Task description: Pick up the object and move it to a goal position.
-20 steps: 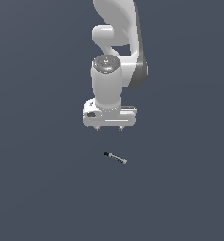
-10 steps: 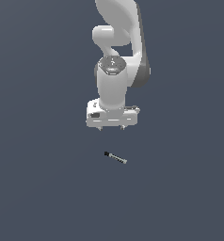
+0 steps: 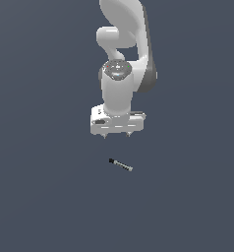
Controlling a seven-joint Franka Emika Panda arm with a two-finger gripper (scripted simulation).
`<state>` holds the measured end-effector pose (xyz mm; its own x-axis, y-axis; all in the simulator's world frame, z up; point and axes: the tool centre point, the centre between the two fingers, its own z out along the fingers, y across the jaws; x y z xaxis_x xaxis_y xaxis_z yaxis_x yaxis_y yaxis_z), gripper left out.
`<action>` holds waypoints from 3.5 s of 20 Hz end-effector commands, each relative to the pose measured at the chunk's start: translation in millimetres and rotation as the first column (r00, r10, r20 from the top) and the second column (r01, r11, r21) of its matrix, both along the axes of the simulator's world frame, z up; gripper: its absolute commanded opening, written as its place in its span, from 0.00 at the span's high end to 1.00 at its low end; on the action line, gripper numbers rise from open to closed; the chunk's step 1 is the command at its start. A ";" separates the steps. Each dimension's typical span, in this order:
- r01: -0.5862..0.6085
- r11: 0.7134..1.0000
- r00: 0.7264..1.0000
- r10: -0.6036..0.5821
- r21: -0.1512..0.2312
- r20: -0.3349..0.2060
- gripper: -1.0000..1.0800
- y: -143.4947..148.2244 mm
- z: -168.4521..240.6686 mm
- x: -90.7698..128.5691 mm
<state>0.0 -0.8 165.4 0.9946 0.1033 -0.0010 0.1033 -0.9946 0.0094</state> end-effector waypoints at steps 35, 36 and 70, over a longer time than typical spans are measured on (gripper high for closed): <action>-0.780 0.626 0.626 0.780 0.006 -0.007 0.04 14.2 -90.2 57.9; -0.792 0.610 0.610 0.792 0.007 -0.006 0.04 14.5 -92.3 59.0; -0.860 0.510 0.510 0.860 0.009 0.000 1.00 16.3 -155.7 65.4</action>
<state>64.9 15.5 9.6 0.4184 0.9083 -0.0007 0.9083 -0.4184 -0.0008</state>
